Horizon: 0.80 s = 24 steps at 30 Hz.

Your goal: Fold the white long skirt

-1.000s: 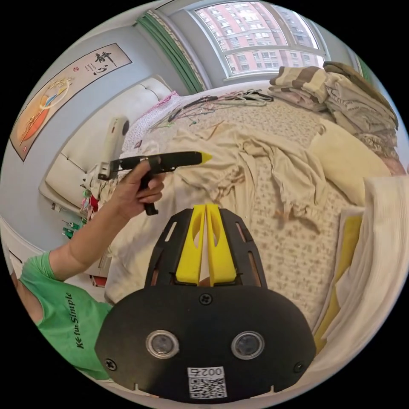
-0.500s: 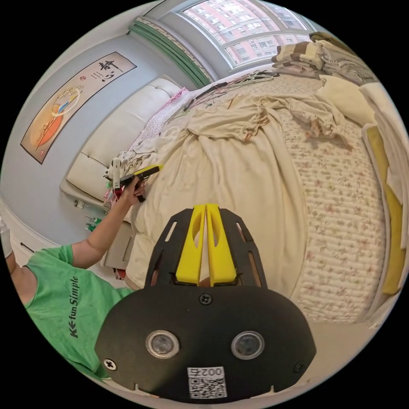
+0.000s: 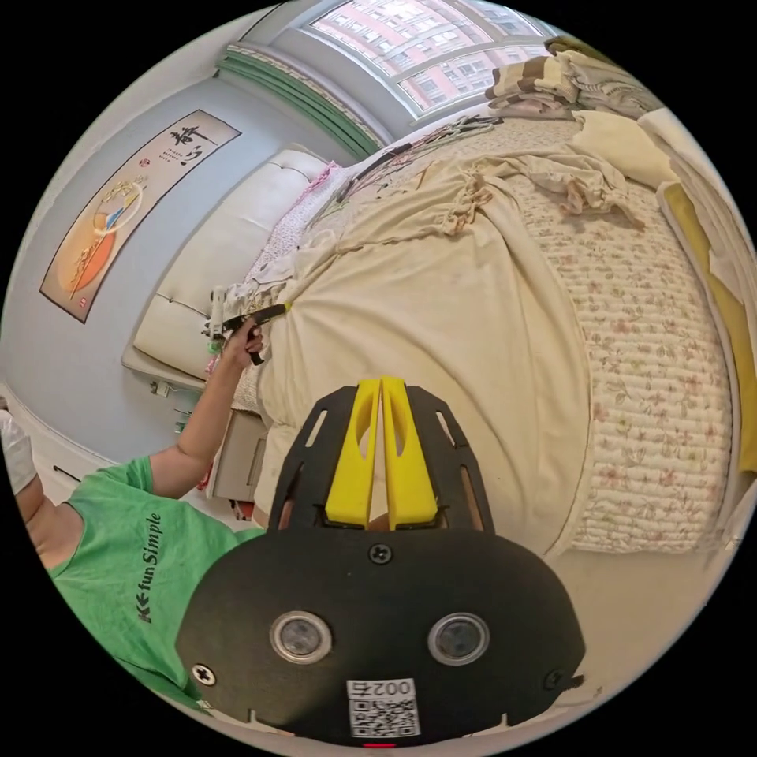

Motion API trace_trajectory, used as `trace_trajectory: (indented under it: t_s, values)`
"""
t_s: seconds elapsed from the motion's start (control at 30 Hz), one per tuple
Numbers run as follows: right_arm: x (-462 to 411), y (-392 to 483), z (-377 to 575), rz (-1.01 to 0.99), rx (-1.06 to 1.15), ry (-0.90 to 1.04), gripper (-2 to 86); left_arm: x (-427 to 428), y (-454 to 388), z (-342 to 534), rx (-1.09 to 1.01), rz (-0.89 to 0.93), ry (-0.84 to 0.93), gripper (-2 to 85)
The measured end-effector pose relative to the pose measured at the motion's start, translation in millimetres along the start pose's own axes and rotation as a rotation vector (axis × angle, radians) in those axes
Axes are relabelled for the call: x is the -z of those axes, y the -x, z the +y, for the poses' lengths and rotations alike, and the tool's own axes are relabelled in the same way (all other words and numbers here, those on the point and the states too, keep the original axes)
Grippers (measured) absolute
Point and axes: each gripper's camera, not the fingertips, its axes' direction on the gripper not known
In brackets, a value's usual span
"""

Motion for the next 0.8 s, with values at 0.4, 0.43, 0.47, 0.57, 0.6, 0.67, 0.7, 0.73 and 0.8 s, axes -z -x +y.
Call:
trace_trajectory:
  t_s: [0.4, 0.43, 0.47, 0.57, 0.6, 0.67, 0.7, 0.73, 0.8]
  values:
    - [18.7, 39.3, -85.1, 0.315, 0.215, -0.253, 3.5, 54.7, -22.1, -36.4, -0.129, 0.046, -0.324, 1.8]
    - [17.3, 39.9, -97.1, 0.331, 0.224, -0.267, 4.6, 46.7, -35.6, -51.7, -0.161, 0.030, -0.324, 2.1]
    - [10.7, 40.6, -123.9, 0.356, 0.256, -0.271, 6.9, 35.9, -45.6, -70.1, -0.172, 0.025, -0.315, 2.2]
    - [-20.2, 35.3, -202.2, 0.436, 0.304, -0.210, 11.6, -3.6, -55.5, -128.7, -0.139, 0.094, -0.221, 2.7]
    - [-33.8, 31.1, -233.3, 0.464, 0.304, -0.196, 12.3, -12.7, -55.6, -141.4, -0.128, 0.118, -0.197, 2.9]
    - [-53.9, 22.7, -278.6, 0.492, 0.291, -0.186, 13.1, -46.8, -53.9, -190.1, -0.084, 0.181, -0.134, 4.2]
    - [-67.2, 15.3, -307.4, 0.483, 0.272, -0.177, 13.4, -54.4, -52.9, -201.7, -0.071, 0.189, -0.124, 4.6]
    - [-74.1, 11.2, -321.1, 0.475, 0.264, -0.174, 13.6, -68.9, -50.4, -224.3, -0.043, 0.215, -0.103, 5.2]
    - [-103.3, -8.0, -371.2, 0.475, 0.215, -0.164, 13.7, -87.6, -47.8, -255.0, -0.013, 0.238, -0.088, 6.5]
